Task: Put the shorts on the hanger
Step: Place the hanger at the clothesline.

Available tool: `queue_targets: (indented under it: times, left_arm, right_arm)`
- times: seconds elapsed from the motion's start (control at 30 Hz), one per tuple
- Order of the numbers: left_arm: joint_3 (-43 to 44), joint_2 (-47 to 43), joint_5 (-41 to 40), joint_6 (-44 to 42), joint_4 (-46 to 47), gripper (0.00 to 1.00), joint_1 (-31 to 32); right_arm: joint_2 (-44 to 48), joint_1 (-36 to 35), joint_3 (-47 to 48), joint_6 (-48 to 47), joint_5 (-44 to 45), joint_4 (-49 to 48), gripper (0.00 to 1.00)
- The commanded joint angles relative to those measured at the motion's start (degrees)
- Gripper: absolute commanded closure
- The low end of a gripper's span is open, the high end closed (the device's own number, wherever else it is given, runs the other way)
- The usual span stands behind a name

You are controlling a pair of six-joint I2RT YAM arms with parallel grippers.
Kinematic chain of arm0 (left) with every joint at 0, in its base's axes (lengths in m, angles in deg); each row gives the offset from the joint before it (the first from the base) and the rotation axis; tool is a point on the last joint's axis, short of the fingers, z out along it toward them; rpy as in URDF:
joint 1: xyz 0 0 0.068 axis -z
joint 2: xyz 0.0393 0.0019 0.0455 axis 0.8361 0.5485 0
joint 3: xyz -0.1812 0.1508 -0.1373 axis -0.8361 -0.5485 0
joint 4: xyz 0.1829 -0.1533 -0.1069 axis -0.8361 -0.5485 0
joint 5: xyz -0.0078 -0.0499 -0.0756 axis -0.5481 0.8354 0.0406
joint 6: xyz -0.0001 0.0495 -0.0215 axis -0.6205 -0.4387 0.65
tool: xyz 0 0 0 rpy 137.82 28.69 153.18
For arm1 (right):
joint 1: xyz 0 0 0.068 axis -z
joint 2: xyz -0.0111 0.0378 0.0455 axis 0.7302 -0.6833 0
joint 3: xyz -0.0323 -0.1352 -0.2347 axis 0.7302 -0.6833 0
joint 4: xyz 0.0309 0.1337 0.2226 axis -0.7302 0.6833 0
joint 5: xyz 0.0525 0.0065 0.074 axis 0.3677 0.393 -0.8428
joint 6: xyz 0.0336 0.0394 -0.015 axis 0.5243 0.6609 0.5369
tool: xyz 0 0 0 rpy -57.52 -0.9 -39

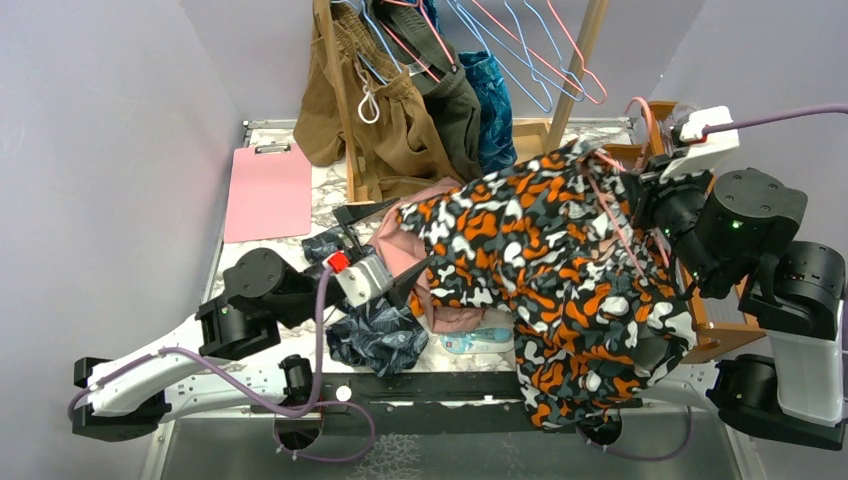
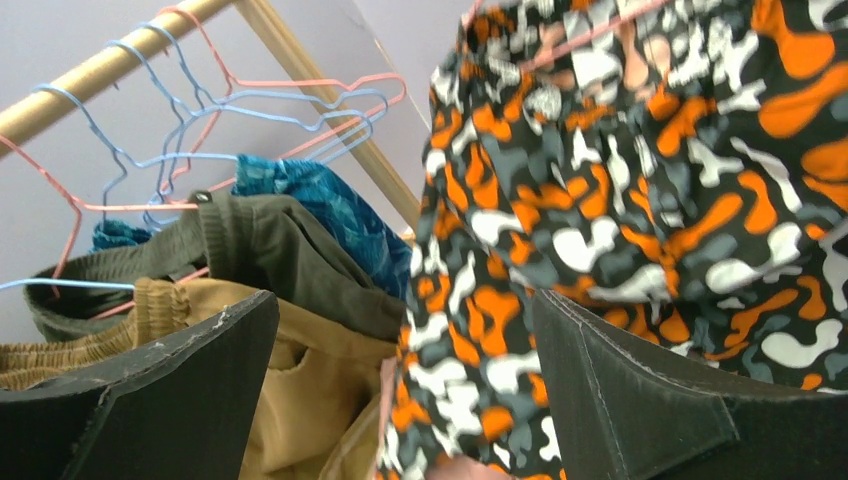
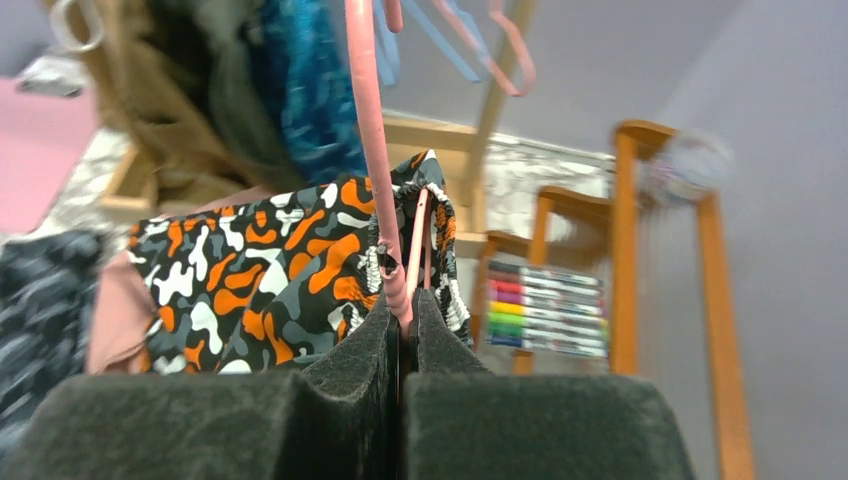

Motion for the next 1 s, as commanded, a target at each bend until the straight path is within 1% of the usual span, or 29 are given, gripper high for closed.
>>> queue_targets:
  times: [0.0, 0.07, 0.1, 0.17, 0.23, 0.3, 0.37, 0.43, 0.57, 0.7, 0.8, 0.97]
  left_arm:
    - [-3.01, -0.02, -3.46, -1.1, 2.65, 0.01, 0.06]
    - [-4.04, 0.45, -4.45, -1.71, 4.33, 0.01, 0.05]
    - [-4.55, 0.84, -5.57, -2.07, 5.75, 0.01, 0.05]
    - [-4.78, 2.02, -7.9, -2.76, 8.12, 0.01, 0.05]
    - [-4.1, 4.15, -11.19, -3.19, 10.58, 0.01, 0.05]
    - [-2.59, 7.06, -13.99, -3.36, 12.02, 0.01, 0.06]
    - [-0.51, 10.5, -16.33, -3.27, 12.89, 0.01, -0.03]
    - [1.49, 13.72, -17.97, -2.36, 13.33, 0.01, -0.17]
    - [2.08, 16.99, -18.21, 0.45, 15.11, 0.01, -1.49]
    - [-1.13, 16.34, -16.06, 2.86, 17.33, 0.01, -3.06]
    - [-3.47, 15.42, -15.29, 4.21, 17.88, 0.01, -4.1]
    - [-6.7, 13.62, -12.89, 6.56, 18.11, 0.01, -5.48]
  right_arm:
    - [1.06, -0.15, 3.03, -4.26, 19.28, -5.83, 0.99]
    - [1.25, -0.15, 4.68, -10.36, 21.58, -13.75, 0.99]
    - [1.16, -0.15, 5.79, -14.58, 21.53, -17.77, 0.99]
    - [-0.02, -0.15, 7.66, -20.15, 21.1, -24.22, 0.99]
    - [-1.28, -0.15, 6.81, -23.73, 21.35, -28.32, 0.99]
    - [-1.83, -0.15, 3.61, -24.4, 20.79, -30.32, 0.99]
    - [-2.71, -0.14, 1.03, -23.22, 20.05, -30.22, 0.99]
    - [-3.61, -0.14, -0.24, -20.0, 18.6, -27.74, 0.99]
    - [-4.7, -0.15, -2.85, -13.48, 15.76, -22.07, 0.99]
    - [-5.79, -0.15, -5.49, -9.39, 14.62, -17.37, 0.99]
    - [-6.22, -0.15, -7.61, -8.06, 13.58, -18.18, 0.99]
    - [-8.62, -0.08, -8.69, -5.08, 9.43, -18.51, 0.99]
